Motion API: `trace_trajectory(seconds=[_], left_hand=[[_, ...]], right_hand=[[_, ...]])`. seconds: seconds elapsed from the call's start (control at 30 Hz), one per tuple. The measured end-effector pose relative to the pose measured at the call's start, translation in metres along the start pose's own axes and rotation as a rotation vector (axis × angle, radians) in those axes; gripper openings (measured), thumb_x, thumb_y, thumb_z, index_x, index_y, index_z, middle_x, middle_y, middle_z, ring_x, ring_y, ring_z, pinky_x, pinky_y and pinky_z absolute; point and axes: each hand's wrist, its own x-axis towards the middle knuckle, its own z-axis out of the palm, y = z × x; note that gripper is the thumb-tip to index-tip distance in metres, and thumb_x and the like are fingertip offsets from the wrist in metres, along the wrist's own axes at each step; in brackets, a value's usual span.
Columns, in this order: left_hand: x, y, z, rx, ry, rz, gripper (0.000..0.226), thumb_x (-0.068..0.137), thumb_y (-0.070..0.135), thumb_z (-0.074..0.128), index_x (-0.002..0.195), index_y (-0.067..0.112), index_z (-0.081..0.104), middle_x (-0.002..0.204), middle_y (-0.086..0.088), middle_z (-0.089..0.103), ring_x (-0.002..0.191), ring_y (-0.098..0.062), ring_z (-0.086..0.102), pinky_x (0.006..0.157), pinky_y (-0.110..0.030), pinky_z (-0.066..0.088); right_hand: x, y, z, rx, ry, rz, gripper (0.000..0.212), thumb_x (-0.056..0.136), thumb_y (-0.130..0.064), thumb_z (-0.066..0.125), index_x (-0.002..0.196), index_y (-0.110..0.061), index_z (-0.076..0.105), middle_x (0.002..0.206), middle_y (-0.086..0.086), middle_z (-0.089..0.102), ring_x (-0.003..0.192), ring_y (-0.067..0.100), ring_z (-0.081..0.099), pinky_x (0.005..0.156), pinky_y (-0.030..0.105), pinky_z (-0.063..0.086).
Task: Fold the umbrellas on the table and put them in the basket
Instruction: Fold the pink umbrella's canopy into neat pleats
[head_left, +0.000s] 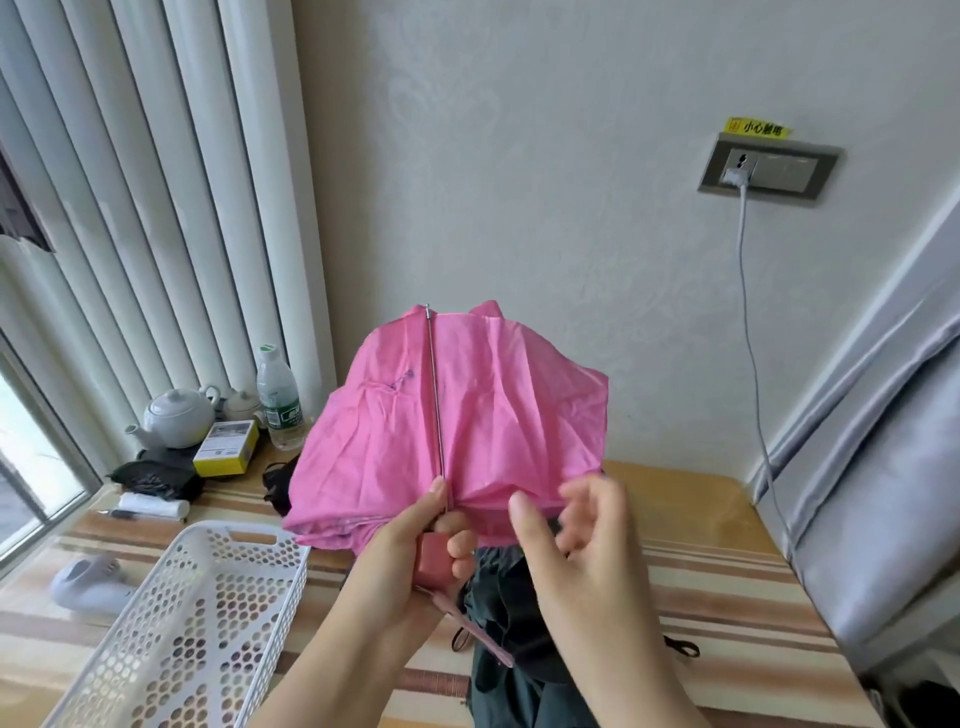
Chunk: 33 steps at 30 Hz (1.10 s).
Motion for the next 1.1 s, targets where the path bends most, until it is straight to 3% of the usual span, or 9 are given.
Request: trace_trajectory(seconds=[0.1,0.17,0.3,0.47,0.57,0.67,0.77,0.9,1.1], left_hand=[[0.003,-0.038,0.011,-0.001,-0.025,-0.074,0.025,0.079,0.025,0.057,0.059,0.014,0.048,0.054,0.002,0.037,0.039,-0.009,0.040,0.033,-0.015,0.034],[0.005,-0.040,0.012,-0.044,-0.044,-0.137,0.030,0.078,0.028,0.058,0.053,0.014,0.050,0.051,0.002,0.038,0.037,-0.009,0.041,0.034,-0.015,0.032],[0.004,-0.045,0.013,-0.183,-0.216,-0.239,0.040,0.051,0.014,0.092,0.059,0.004,0.055,0.055,-0.001,0.039,0.039,-0.011,0.043,0.033,-0.022,0.042],[0.000,-0.038,0.012,-0.106,-0.263,-0.317,0.038,0.056,0.018,0.091,0.069,-0.002,0.062,0.060,-0.006,0.047,0.041,-0.012,0.046,0.036,-0.023,0.046],[-0.003,-0.036,0.022,0.095,-0.099,-0.272,0.033,0.073,0.031,0.073,0.075,-0.001,0.067,0.066,-0.010,0.054,0.045,-0.015,0.050,0.041,-0.024,0.051],[-0.003,-0.037,0.029,0.232,0.038,-0.190,0.027,0.067,0.022,0.073,0.076,-0.002,0.067,0.067,-0.014,0.060,0.045,-0.017,0.054,0.041,-0.024,0.051],[-0.002,-0.039,0.027,0.311,0.086,-0.157,0.028,0.061,0.012,0.075,0.083,-0.005,0.067,0.069,-0.017,0.064,0.047,-0.018,0.057,0.041,-0.024,0.050],[0.001,-0.041,0.023,0.369,0.108,-0.080,0.032,0.076,0.013,0.071,0.101,-0.005,0.064,0.072,-0.019,0.065,0.053,-0.021,0.060,0.045,-0.027,0.051],[0.010,-0.041,0.026,0.394,0.106,0.042,0.053,0.072,0.028,0.068,0.108,-0.009,0.061,0.064,-0.012,0.060,0.048,-0.018,0.052,0.053,-0.032,0.043]], right_hand=[[-0.001,0.001,0.000,0.382,-0.555,0.678,0.050,0.067,-0.069,0.055,0.082,-0.026,0.078,0.075,-0.007,0.069,0.087,0.021,0.062,0.085,0.029,0.050],[0.005,0.002,0.007,0.680,-0.539,0.789,0.053,0.068,-0.061,0.060,0.080,-0.013,0.078,0.068,-0.001,0.065,0.077,0.021,0.064,0.077,0.037,0.056],[0.017,0.001,0.019,0.802,-0.441,0.795,0.053,0.066,-0.057,0.062,0.059,-0.005,0.067,0.048,0.003,0.051,0.039,0.012,0.049,0.041,0.025,0.046],[0.022,-0.005,0.021,0.732,-0.279,0.722,0.044,0.075,-0.038,0.072,0.098,-0.003,0.060,0.044,0.003,0.048,0.031,0.013,0.047,0.030,0.019,0.037],[0.025,-0.004,0.023,0.682,-0.137,0.686,0.025,0.083,-0.024,0.073,0.086,-0.008,0.055,0.038,-0.003,0.040,0.025,0.010,0.035,0.029,0.014,0.029],[0.026,0.000,0.025,0.668,-0.015,0.634,0.019,0.083,-0.011,0.072,0.075,-0.004,0.056,0.037,-0.002,0.042,0.025,0.008,0.034,0.030,0.015,0.031],[0.026,0.002,0.026,0.691,0.036,0.645,0.014,0.085,-0.005,0.069,0.076,-0.004,0.058,0.040,0.000,0.049,0.029,0.009,0.039,0.031,0.018,0.033],[0.026,0.008,0.028,0.675,0.120,0.580,0.014,0.081,-0.003,0.073,0.079,-0.011,0.061,0.053,0.002,0.053,0.042,0.017,0.046,0.043,0.025,0.039],[0.032,0.011,0.027,0.675,-0.055,0.476,0.027,0.084,-0.019,0.072,0.091,0.003,0.059,0.049,0.003,0.049,0.037,0.017,0.045,0.037,0.022,0.037]])
